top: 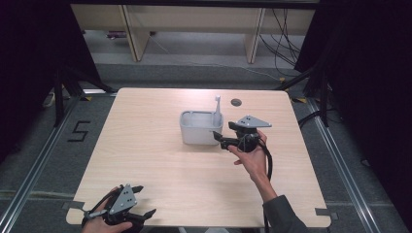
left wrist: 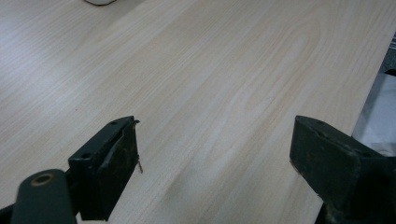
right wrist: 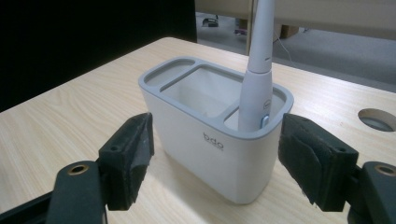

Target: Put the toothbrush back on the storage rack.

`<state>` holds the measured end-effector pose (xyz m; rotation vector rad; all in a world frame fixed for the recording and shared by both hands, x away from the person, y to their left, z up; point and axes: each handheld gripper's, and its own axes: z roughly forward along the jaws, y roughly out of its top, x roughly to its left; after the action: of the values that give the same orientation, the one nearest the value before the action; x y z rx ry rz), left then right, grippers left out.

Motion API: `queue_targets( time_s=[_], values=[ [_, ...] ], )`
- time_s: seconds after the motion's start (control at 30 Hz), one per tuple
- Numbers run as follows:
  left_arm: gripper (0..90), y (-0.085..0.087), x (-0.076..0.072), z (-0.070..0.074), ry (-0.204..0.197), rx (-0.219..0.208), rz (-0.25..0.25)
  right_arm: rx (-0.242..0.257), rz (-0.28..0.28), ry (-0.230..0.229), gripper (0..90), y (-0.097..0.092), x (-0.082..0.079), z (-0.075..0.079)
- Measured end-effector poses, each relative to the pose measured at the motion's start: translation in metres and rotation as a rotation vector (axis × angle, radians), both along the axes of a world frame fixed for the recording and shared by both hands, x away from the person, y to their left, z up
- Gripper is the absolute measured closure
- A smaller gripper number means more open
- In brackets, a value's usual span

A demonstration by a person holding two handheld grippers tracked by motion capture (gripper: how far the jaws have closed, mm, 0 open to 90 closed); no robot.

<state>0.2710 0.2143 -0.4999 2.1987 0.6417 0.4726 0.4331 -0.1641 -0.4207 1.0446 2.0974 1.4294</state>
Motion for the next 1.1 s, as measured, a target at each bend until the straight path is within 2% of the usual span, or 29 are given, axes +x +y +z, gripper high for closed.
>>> queue_targets(
  time_s=[0.07,0.1,0.13,0.2,0.23,0.27,0.3,0.33,0.47,0.5,0.53,0.57,0.6,0.63,0.67,0.7,0.73,0.77,0.8,0.87,0.9,0.97,1.0,1.03,1.07,1.1],
  values=[
    [14.8,0.000,0.000,0.000,-0.004,0.002,0.000,0.020,0.003,0.012,26.9,0.001,-0.003,0.000],
    [14.8,0.000,0.000,0.000,0.000,0.001,-0.004,-0.003,0.007,-0.003,26.9,-0.001,-0.004,0.000],
    [14.8,0.000,-0.001,0.000,-0.007,-0.004,0.003,0.007,0.018,-0.011,26.9,-0.001,-0.004,0.000],
    [14.7,0.001,0.000,0.001,-0.013,0.004,0.001,0.015,0.012,0.003,26.8,-0.001,-0.007,-0.001],
    [14.7,0.000,-0.001,0.000,-0.011,-0.019,0.010,0.015,0.010,0.009,26.7,-0.002,-0.008,-0.001],
    [14.8,0.000,0.000,-0.001,-0.004,-0.021,0.007,0.015,0.015,0.001,26.7,-0.002,-0.009,-0.001],
    [14.8,0.001,0.000,0.000,-0.001,-0.003,-0.002,0.010,0.026,-0.002,26.6,-0.002,-0.009,-0.001],
    [14.8,0.000,0.000,-0.001,-0.003,-0.020,0.011,0.024,0.013,0.024,26.6,-0.001,-0.012,-0.002],
    [14.8,0.002,0.000,0.001,-0.009,-0.005,0.009,0.010,0.023,0.000,26.4,-0.003,-0.013,-0.004],
    [14.8,0.001,0.000,0.000,-0.004,-0.030,0.020,0.025,0.019,0.040,26.2,-0.002,-0.016,-0.003],
    [14.8,0.002,0.001,0.000,0.002,-0.031,0.016,0.022,0.030,0.011,26.1,-0.003,-0.015,-0.005],
    [14.7,0.002,0.001,-0.001,-0.011,-0.032,0.024,0.024,0.027,0.016,26.1,-0.002,-0.016,-0.005],
    [14.8,0.002,0.001,0.000,-0.001,-0.029,0.015,0.019,0.031,0.023,26.1,-0.002,-0.017,-0.005],
    [14.7,0.002,0.000,0.000,-0.006,-0.029,0.019,0.009,0.033,-0.003,26.1,-0.003,-0.017,-0.006],
    [14.7,0.002,0.000,0.000,-0.002,-0.028,0.013,0.031,0.017,0.051,26.0,-0.001,-0.021,-0.006],
    [14.8,0.001,0.000,0.000,-0.001,-0.031,0.015,0.020,0.041,0.026,25.9,-0.001,-0.020,-0.007],
    [14.8,0.001,0.000,0.000,-0.004,-0.029,0.019,0.028,0.035,0.020,25.8,-0.001,-0.021,-0.008],
    [14.8,0.001,0.000,0.000,-0.004,-0.030,0.020,0.017,0.052,0.022,25.7,-0.001,-0.022,-0.009],
    [14.8,0.002,0.000,0.000,-0.004,-0.029,0.020,0.025,0.043,0.050,25.7,0.000,-0.024,-0.010],
    [14.7,0.002,0.000,-0.001,-0.001,-0.034,0.024,0.003,0.047,0.021,25.5,0.000,-0.025,-0.013],
    [14.7,0.003,0.001,0.000,-0.002,-0.009,0.013,0.001,0.052,0.020,25.5,0.001,-0.026,-0.015],
    [14.8,0.002,0.001,-0.001,0.002,-0.026,0.016,0.000,0.054,0.041,25.4,0.001,-0.029,-0.019],
    [14.7,0.003,0.001,0.000,0.005,-0.001,0.006,-0.003,0.047,0.051,25.2,0.002,-0.031,-0.020],
    [14.8,0.002,0.001,-0.001,0.000,-0.025,0.017,-0.015,0.055,0.026,25.1,0.001,-0.030,-0.021],
    [14.7,0.001,0.000,-0.002,0.004,-0.037,0.020,0.010,0.063,0.071,24.9,0.003,-0.033,-0.023],
    [14.8,0.002,0.001,-0.001,0.006,-0.031,0.019,0.007,0.074,0.057,24.9,0.003,-0.032,-0.024]
  ],
)
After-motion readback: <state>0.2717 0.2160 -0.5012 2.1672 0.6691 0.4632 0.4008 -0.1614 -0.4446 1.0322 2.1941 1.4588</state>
